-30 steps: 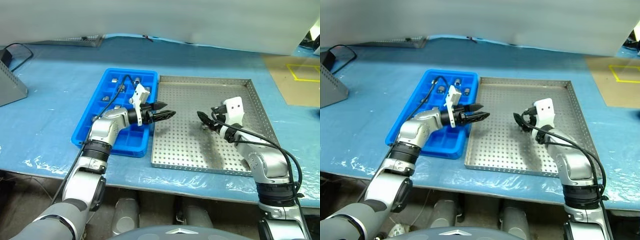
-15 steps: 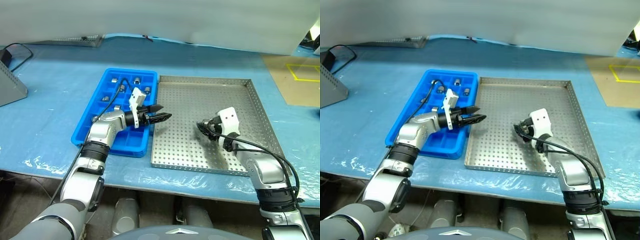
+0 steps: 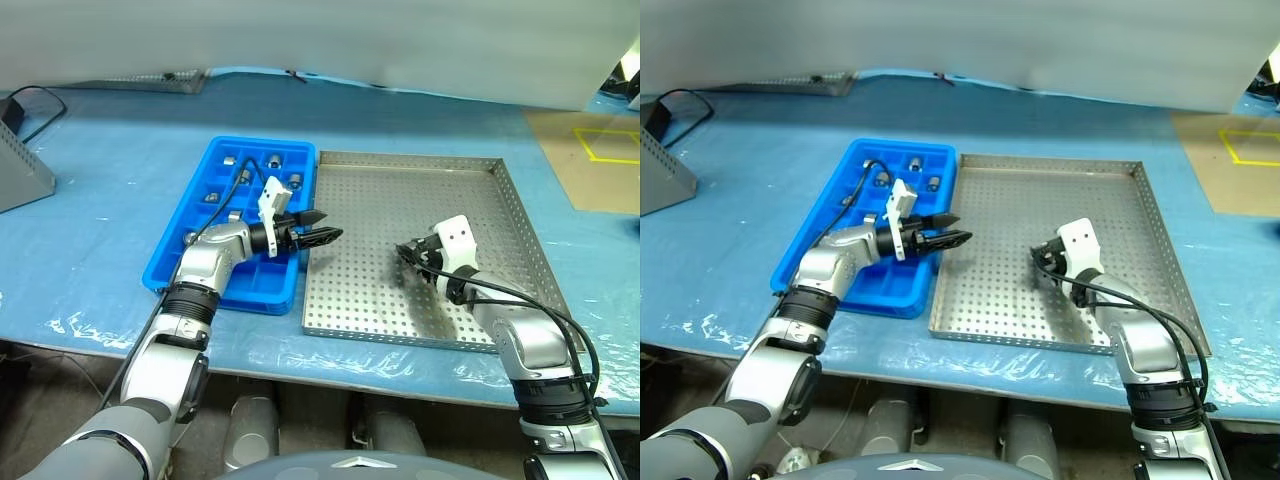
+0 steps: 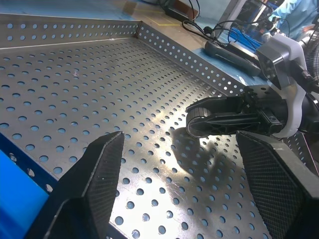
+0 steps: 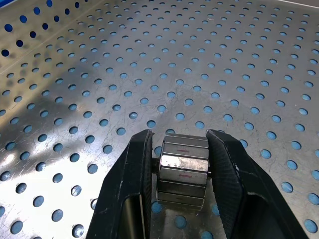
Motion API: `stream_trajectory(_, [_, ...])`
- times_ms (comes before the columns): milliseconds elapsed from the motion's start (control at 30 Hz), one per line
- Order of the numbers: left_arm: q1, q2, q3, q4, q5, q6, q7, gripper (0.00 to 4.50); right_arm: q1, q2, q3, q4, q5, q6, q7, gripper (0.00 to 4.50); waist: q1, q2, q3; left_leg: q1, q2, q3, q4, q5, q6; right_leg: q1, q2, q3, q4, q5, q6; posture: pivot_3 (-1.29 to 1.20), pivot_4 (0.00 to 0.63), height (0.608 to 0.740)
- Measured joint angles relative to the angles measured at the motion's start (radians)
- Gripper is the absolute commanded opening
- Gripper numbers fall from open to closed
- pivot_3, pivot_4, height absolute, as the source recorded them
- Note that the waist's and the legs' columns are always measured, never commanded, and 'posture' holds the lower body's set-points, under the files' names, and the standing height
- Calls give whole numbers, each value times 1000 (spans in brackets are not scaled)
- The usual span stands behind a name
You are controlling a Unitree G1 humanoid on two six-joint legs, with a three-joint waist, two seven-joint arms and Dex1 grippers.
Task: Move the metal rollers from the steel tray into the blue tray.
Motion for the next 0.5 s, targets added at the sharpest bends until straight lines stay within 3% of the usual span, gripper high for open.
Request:
stream_trajectory(200, [0, 62, 35, -85, -30, 82, 22, 3796, -27, 16, -12, -7, 35, 20, 15, 1263, -3, 0, 0, 0, 0, 0, 0, 0, 0, -1, 0, 0, 0, 0, 0, 79, 150, 740])
stream_trajectory(500, [9, 137, 122, -220, -78, 147, 103, 3796, -278, 48, 15, -6, 121, 43, 107, 1263, 12, 1, 1, -2, 1, -1, -2, 1, -1, -3, 0, 0, 1, 0, -1, 272, 150, 740])
